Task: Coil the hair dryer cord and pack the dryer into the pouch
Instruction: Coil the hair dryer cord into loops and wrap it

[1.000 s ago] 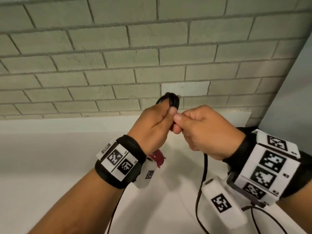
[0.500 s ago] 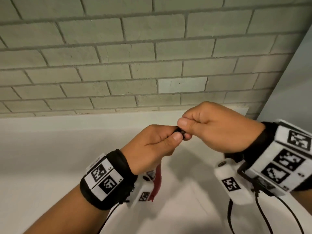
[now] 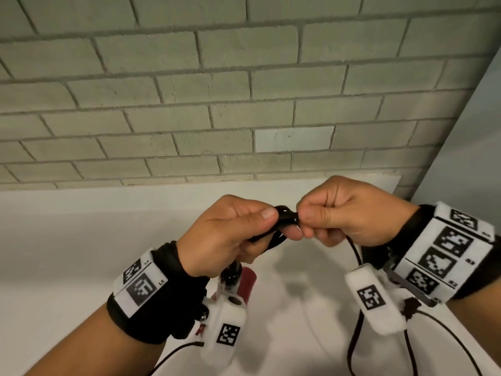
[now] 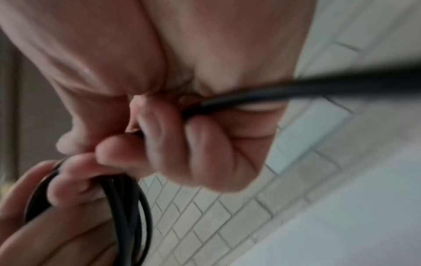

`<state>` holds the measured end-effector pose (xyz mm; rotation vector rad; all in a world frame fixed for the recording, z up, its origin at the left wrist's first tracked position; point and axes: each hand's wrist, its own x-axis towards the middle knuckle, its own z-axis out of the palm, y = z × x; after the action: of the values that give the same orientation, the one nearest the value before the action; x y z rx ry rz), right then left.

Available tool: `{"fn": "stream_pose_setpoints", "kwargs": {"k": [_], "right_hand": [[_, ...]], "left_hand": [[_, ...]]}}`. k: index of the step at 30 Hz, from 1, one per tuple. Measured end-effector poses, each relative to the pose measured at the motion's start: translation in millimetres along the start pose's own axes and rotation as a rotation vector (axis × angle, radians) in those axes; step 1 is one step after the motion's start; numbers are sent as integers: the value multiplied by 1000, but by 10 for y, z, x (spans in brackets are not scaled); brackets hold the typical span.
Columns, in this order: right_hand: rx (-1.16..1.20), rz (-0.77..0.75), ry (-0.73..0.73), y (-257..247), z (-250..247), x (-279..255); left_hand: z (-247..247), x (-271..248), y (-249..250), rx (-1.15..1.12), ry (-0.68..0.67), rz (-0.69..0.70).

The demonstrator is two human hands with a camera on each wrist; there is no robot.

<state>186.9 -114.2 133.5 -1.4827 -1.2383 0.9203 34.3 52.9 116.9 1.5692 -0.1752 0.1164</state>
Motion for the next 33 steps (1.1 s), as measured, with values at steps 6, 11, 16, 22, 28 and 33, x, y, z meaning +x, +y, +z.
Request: {"fn": "stream_pose_setpoints", "kwargs": {"k": [6,11,16,22,28,33], "right_hand": [[460,24,-133,296,-57,-15],[424,4,42,324,73,24],[609,43,-18,171,185,87],[811,60,-76,213,400,204],[947,3,-130,119,509,265],[766,156,105,-51,612,287]], "left_hand": [[-164,-18,24,-325,-47,43],[-234,-28,103,-379,-49,88],[-250,-25,170,-443,-89,101],[-198,40,241,-716,-125,162],[-131,92,321,-783,-38,221],[-90,120,331,-748,62,218]]}}
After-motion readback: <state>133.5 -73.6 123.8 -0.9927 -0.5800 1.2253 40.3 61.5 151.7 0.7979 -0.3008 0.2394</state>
